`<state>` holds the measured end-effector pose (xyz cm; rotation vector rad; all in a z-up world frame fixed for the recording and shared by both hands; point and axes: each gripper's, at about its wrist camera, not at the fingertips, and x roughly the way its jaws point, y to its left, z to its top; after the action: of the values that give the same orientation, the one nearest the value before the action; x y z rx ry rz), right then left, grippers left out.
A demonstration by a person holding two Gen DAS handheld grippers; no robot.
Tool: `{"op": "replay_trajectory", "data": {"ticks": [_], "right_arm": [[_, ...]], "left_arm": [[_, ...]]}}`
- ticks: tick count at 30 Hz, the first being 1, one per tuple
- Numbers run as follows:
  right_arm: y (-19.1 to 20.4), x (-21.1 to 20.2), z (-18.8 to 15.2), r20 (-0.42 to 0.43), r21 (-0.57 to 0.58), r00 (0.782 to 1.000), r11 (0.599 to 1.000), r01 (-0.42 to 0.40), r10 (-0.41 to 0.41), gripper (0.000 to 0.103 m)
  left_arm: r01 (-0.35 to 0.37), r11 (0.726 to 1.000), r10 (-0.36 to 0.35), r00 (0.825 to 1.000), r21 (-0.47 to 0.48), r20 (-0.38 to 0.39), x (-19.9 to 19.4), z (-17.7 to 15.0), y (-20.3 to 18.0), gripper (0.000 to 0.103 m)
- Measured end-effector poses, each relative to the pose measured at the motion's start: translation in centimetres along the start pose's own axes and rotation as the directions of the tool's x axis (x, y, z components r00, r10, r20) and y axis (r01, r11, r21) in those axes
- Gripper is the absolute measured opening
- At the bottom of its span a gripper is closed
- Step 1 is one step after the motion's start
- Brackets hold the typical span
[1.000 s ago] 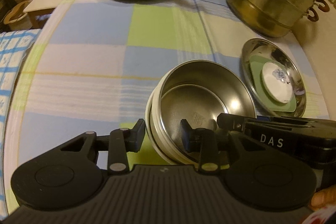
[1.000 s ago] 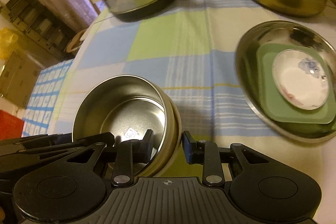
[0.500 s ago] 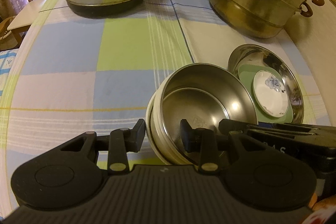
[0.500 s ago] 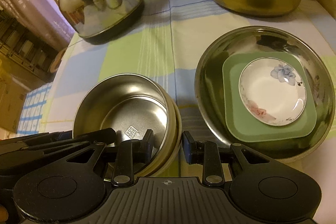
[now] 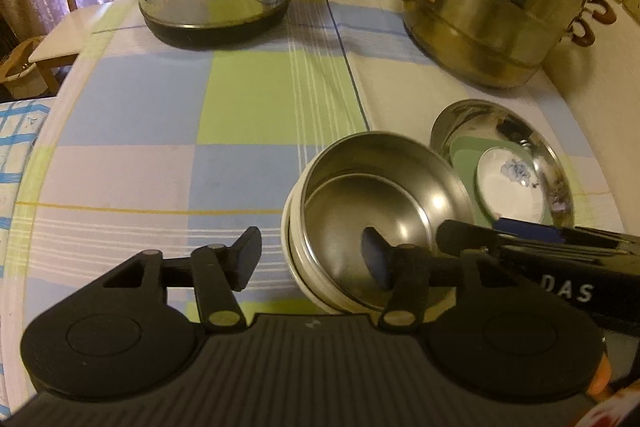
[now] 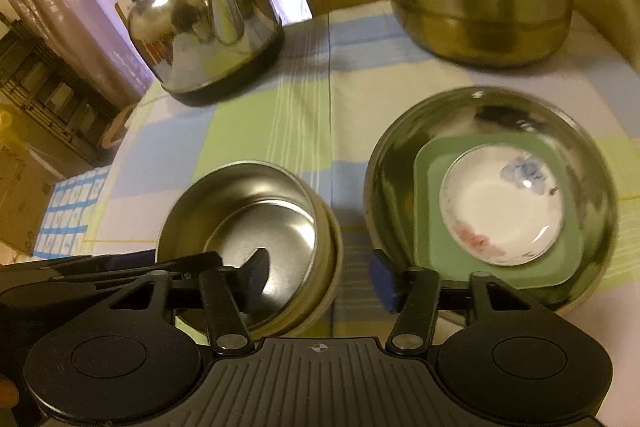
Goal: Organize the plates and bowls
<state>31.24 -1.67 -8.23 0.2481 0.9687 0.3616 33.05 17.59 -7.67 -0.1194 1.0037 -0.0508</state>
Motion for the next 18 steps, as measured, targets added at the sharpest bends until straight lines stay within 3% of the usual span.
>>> {"op": "replay_trajectory", "data": {"ticks": [10,18], "right_arm": [[-2.1,-4.5,-1.6,0.026,-0.004,1.000,1.000,-0.008,0.008,0.070],[-3.9,-7.9,-3.6,0.026,-0.017,1.000,1.000,0.000,0.000,0.074]], "left_arm": [[-0.016,1.000,0.018,0.997,-0.026,0.071,-5.4,-2.1,-1.8,0.064],[-0.016,1.000,0.017,0.998,-0.020,0.062,-8.4,-5.6,-4.3,0.069]]}}
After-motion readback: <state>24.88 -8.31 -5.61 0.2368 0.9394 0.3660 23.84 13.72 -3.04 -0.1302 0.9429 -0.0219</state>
